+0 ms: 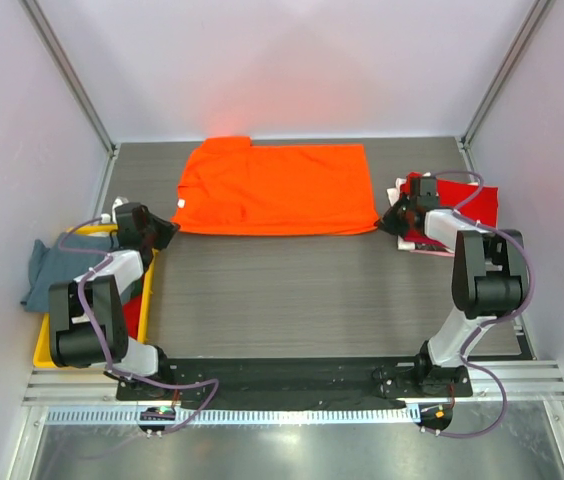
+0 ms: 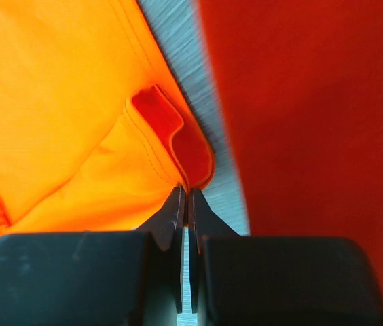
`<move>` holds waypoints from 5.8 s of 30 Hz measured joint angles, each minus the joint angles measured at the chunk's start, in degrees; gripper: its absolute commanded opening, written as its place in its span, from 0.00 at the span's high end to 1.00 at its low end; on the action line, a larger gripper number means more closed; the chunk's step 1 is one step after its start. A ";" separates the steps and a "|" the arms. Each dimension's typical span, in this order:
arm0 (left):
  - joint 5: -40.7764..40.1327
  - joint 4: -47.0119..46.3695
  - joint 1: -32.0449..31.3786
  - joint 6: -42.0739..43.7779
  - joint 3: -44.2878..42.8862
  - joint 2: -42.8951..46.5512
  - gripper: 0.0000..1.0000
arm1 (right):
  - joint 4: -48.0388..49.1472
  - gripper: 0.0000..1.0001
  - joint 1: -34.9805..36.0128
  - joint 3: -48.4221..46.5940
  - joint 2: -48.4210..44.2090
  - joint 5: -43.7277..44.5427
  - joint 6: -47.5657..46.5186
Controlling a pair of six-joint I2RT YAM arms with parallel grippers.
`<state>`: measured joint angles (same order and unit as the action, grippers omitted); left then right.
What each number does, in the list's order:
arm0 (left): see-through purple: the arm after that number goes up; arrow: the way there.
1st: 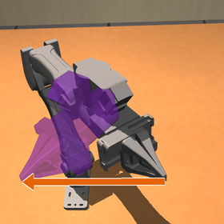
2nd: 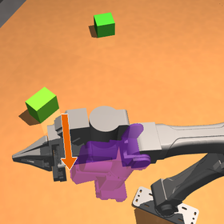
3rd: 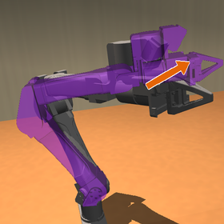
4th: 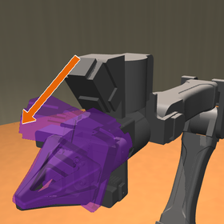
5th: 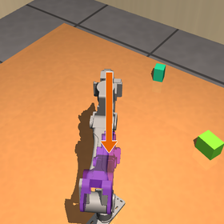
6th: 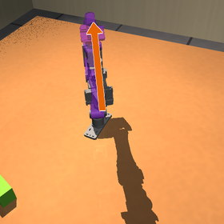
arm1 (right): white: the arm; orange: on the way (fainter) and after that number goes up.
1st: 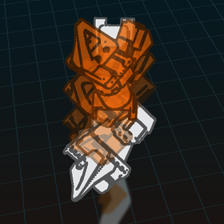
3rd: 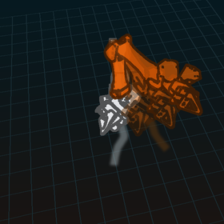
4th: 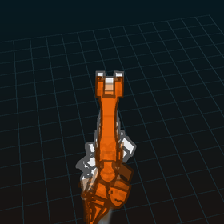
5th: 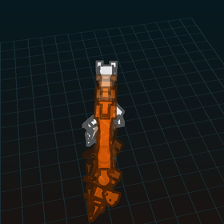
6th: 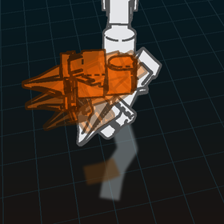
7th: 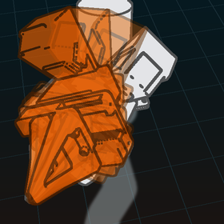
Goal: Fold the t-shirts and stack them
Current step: Fold the tshirt
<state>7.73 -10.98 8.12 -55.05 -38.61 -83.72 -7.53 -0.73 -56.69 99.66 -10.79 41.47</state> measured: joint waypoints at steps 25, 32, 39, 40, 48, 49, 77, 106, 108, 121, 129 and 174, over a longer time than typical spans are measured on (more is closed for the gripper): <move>-2.10 2.01 0.04 1.70 8.57 3.85 1.00 | 2.78 0.55 6.56 18.47 -18.88 13.86 0.94; -2.21 1.77 0.04 2.16 8.57 4.09 1.00 | 4.70 0.57 7.72 18.32 -15.43 15.02 2.01; -2.78 1.84 0.04 2.38 8.57 4.15 1.00 | 6.49 0.66 8.41 16.59 -11.41 17.53 3.30; -2.80 1.84 0.04 2.38 8.57 4.20 1.00 | 6.91 0.67 8.57 16.28 -10.88 17.77 3.54; -3.67 2.08 0.04 2.40 8.57 5.18 1.00 | 7.72 0.99 9.75 15.58 -9.53 19.39 4.87; -3.67 2.29 0.04 2.45 8.57 5.44 1.00 | 7.67 0.99 9.81 15.58 -9.57 19.56 5.01; -5.03 25.38 0.13 -2.86 22.36 35.60 0.90 | -11.04 0.77 10.43 34.29 -46.71 20.55 8.63; -0.35 32.54 -2.51 9.31 -22.56 8.39 0.11 | -12.79 0.50 11.19 -5.20 -19.52 20.37 -9.79; -0.11 30.25 -2.73 11.08 -26.34 2.60 0.11 | -12.22 0.49 11.19 -9.46 -13.55 19.80 -10.69; 0.72 24.04 -4.44 15.45 -49.09 -31.78 0.19 | -11.39 0.48 10.21 -32.96 15.41 21.38 -12.90; 1.25 23.87 -5.03 16.94 -61.55 -43.45 0.22 | -11.37 0.47 7.26 -41.79 26.97 21.31 -14.03; 1.84 37.51 -11.50 24.37 -88.52 -62.69 0.83 | -10.25 0.99 6.36 -43.91 31.26 15.54 -14.60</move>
<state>9.56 26.52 -3.38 -30.68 -127.13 -146.41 -17.78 5.63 -100.60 130.91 4.75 26.87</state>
